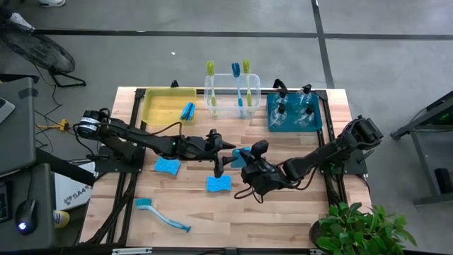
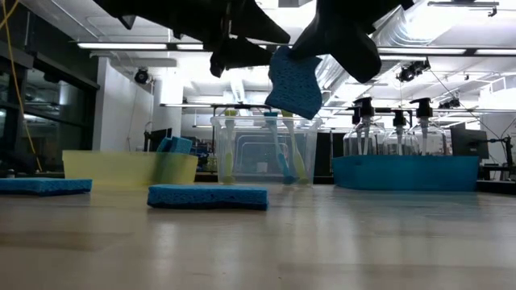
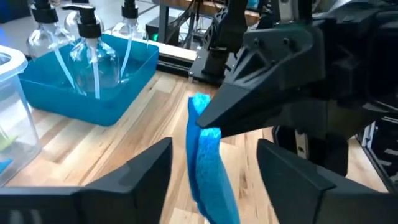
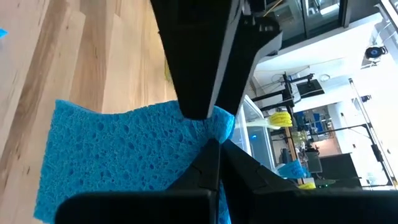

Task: Pick & Place Kitchen Sink Supplies
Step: Put the blue sponge into the yellow bin

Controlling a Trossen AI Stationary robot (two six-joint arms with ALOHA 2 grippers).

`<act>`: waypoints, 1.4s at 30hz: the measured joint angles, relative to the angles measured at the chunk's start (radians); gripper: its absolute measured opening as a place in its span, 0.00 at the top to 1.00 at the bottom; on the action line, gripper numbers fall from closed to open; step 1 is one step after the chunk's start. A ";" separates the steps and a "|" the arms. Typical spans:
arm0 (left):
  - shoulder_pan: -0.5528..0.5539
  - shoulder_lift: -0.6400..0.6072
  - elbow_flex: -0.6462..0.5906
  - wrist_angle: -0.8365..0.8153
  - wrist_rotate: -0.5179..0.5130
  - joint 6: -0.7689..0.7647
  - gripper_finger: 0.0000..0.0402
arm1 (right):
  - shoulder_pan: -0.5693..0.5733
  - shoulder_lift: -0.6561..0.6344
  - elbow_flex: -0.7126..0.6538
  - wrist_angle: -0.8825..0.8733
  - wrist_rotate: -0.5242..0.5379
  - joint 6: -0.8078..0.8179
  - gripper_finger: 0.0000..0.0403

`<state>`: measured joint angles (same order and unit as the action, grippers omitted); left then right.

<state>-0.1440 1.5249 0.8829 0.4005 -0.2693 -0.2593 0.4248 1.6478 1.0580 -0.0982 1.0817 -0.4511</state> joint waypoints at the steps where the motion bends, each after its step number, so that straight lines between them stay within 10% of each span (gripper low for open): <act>1: 0.000 0.000 0.000 -0.002 0.004 0.000 0.46 | 0.000 0.000 0.000 0.001 0.000 0.000 1.00; 28: 0.000 0.000 0.000 -0.007 0.006 -0.008 0.97 | 0.000 0.000 0.000 0.006 -0.016 0.004 1.00; 42: 0.000 -0.001 0.000 -0.007 0.012 -0.008 0.97 | 0.008 0.000 0.000 0.006 -0.013 0.005 0.95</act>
<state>-0.1436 1.5242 0.8829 0.3939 -0.2576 -0.2672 0.4330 1.6478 1.0580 -0.0921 1.0691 -0.4461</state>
